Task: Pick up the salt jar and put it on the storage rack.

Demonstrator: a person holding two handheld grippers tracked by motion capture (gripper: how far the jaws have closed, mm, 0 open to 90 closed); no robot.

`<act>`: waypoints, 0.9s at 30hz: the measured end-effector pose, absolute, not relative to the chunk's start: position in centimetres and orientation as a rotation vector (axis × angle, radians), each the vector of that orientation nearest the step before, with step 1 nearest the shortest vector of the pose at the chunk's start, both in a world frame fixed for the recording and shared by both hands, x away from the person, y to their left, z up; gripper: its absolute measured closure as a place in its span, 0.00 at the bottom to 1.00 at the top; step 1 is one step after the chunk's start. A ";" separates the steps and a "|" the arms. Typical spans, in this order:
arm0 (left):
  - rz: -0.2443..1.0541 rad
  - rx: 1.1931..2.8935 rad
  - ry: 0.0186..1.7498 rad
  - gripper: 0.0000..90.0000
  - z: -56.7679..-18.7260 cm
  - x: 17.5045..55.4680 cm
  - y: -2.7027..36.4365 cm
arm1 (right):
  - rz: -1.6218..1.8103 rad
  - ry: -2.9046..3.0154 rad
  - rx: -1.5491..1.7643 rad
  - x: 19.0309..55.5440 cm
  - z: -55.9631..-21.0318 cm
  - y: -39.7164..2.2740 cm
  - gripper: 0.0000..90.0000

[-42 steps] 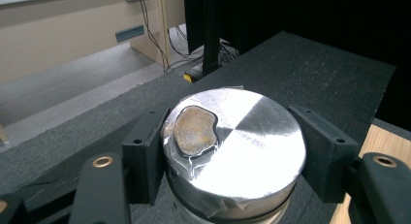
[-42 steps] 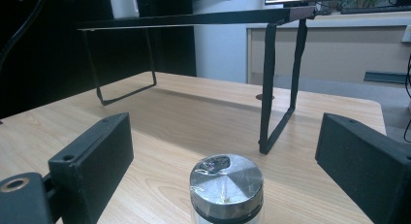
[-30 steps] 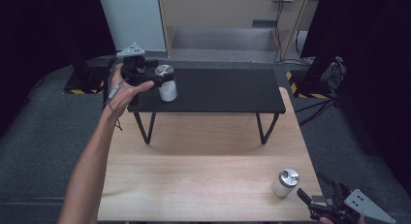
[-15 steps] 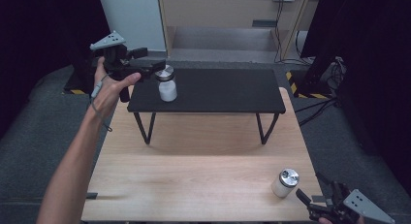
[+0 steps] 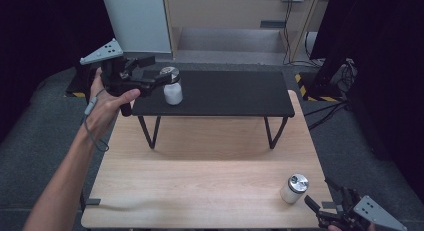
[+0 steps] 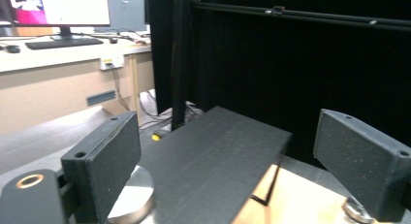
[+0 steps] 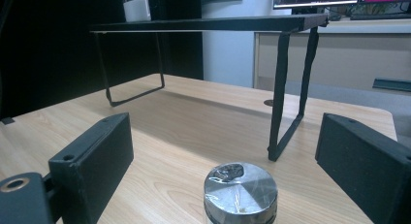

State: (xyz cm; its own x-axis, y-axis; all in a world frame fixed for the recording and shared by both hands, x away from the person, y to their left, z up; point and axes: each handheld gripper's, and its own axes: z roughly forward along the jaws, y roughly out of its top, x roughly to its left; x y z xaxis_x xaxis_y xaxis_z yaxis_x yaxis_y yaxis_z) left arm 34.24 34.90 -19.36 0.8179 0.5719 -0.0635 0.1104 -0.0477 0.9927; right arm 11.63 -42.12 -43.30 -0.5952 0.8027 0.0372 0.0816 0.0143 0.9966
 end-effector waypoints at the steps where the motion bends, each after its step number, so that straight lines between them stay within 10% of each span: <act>1: 0.409 1.595 0.544 0.09 -19.6 34.0 35.0 | 1.635 1.726 0.908 11.6 -43.3 -42.1 0.07; 27: 0.408 1.712 0.395 0.02 -28.9 27.2 33.8 | 1.631 1.735 0.903 11.7 -43.1 -41.7 0.07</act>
